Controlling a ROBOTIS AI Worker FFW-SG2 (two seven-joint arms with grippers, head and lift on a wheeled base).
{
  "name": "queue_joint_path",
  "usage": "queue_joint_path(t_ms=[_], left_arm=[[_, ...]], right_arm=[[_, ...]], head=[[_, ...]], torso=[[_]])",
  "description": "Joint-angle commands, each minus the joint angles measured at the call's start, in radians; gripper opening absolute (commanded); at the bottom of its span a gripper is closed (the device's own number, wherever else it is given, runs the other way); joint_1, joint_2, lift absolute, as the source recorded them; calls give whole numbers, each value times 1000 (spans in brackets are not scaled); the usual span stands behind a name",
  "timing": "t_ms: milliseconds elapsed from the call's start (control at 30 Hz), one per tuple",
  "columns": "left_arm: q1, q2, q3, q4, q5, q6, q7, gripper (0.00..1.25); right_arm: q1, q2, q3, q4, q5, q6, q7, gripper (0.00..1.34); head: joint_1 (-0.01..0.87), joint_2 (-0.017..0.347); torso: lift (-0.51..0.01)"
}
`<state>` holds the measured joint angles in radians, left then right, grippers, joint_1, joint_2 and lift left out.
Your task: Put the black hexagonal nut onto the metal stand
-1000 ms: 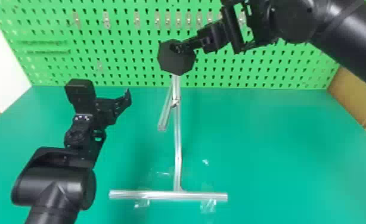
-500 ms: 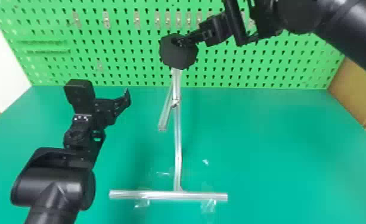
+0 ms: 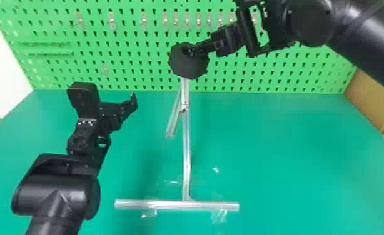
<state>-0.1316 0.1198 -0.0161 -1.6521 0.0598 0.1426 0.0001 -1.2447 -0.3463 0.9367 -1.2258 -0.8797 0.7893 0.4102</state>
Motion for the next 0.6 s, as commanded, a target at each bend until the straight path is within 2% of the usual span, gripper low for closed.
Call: queue_joint_path(t_ms=[0,567], left_arm=[[-2,0,-1,0,0,0,0,1091],[-2,1,1,0,0,-2,0,1091]], right_arm=[[2,1,5,12,-1,-19,9,190],[19,3,8,32,2,-51,24,190]], head=[[693,81],[693,81]], torso=[[-1],[-1]])
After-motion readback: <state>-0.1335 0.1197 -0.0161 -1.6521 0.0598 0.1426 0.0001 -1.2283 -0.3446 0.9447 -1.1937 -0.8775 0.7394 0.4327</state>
